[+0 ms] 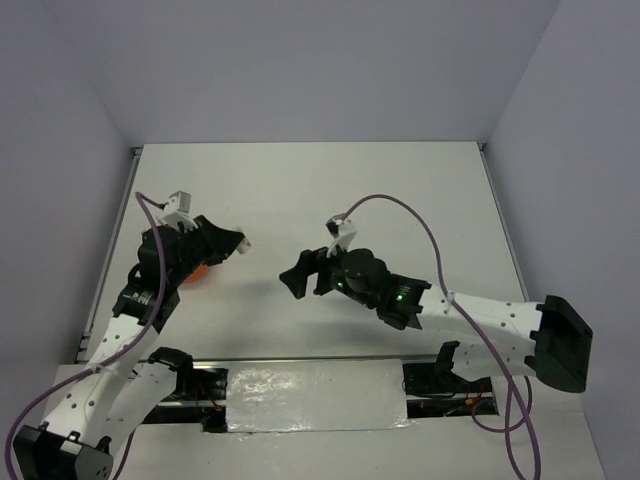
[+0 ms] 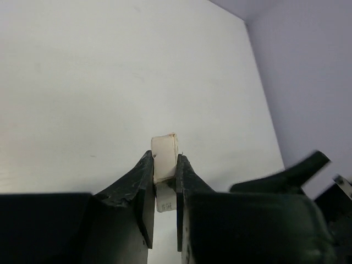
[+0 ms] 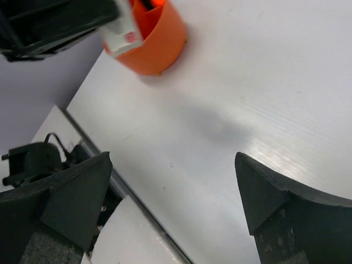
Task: Sort the stationery into containers
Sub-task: Place the stationery in the storage box.
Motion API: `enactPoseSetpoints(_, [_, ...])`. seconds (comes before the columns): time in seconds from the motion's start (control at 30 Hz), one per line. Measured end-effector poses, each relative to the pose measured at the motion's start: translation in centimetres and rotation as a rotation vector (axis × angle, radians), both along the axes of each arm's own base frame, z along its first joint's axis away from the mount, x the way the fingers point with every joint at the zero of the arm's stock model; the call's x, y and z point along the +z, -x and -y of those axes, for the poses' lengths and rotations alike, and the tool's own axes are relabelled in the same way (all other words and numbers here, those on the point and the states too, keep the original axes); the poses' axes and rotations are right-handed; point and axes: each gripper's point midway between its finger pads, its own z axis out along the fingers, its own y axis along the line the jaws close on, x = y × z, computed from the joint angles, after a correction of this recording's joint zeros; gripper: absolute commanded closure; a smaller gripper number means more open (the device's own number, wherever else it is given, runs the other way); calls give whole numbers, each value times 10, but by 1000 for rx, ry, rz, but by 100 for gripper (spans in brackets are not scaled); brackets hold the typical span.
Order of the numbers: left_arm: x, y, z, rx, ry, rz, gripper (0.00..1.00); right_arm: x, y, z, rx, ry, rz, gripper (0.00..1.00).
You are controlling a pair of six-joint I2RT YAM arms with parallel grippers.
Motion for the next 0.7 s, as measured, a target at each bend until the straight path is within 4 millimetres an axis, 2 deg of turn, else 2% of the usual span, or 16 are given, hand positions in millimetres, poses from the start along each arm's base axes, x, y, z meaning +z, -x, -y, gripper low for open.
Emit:
enactPoseSetpoints(0.07, [0, -3, -21, 131, -23, -38, 100, 3, -6, 22, -56, -25, 2, 0])
enactPoseSetpoints(0.17, [-19, 2, -60, 378, -42, -162, 100, 21, -11, 48, -123, -79, 26, 0])
enactPoseSetpoints(0.27, [-38, 15, -97, 612, -53, -291, 100, 43, -8, 61, -141, -130, 58, 0])
enactPoseSetpoints(0.37, [-40, 28, -126, 811, -49, -374, 100, 56, -5, 73, -157, -160, 80, 0])
enactPoseSetpoints(0.53, [-35, 43, -163, 1059, -31, -415, 100, 50, -1, 89, -179, -144, 89, 0])
enactPoseSetpoints(0.7, [-44, 46, -198, 1206, -13, -450, 100, 39, -2, 96, -191, -109, 90, 0])
